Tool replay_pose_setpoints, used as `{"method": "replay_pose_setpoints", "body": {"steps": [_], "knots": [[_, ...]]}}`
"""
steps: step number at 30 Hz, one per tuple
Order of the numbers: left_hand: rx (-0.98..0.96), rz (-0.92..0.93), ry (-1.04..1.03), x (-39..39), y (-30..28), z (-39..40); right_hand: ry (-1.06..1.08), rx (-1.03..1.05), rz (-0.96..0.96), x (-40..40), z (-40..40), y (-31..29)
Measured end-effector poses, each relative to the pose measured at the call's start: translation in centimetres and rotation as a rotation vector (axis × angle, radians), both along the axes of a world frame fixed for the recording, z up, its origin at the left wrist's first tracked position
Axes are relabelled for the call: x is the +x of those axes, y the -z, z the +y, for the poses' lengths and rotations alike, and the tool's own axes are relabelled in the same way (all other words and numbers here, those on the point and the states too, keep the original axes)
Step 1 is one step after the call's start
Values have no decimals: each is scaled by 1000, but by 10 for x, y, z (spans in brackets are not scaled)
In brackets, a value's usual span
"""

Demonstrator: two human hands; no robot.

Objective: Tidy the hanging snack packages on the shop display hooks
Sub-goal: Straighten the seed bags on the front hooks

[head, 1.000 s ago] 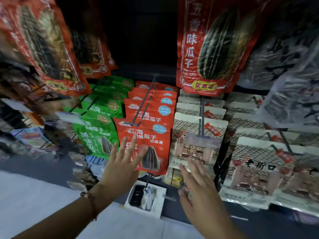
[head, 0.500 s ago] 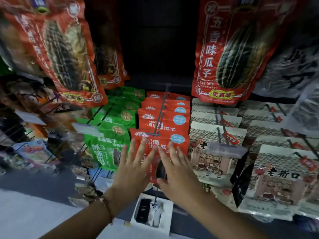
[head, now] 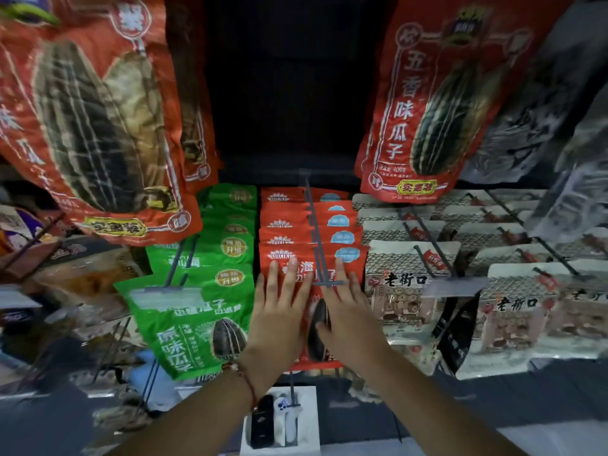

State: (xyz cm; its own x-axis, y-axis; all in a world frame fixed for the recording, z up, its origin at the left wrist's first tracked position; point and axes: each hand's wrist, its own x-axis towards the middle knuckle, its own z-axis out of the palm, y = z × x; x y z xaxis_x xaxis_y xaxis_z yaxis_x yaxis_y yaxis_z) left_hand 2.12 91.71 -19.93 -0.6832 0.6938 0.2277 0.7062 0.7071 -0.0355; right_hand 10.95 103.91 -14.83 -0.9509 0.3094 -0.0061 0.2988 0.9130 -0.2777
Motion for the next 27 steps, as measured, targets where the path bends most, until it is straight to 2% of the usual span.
{"method": "replay_pose_setpoints", "body": {"steps": [6, 10, 19, 23, 27], "knots": [[25, 30, 54, 18, -8, -9, -65, 24, 0, 8, 7, 1], [38, 77, 90, 38, -1, -50, -175, -11, 18, 23, -1, 6], [-14, 151, -232, 28, -3, -185, -401, -100, 4, 24, -67, -2], [21, 123, -202, -3, -7, -203, -347, -148, 51, 9, -100, -8], [38, 44, -129, -24, -11, -197, -185, -152, 100, -10, -138, -11]]}}
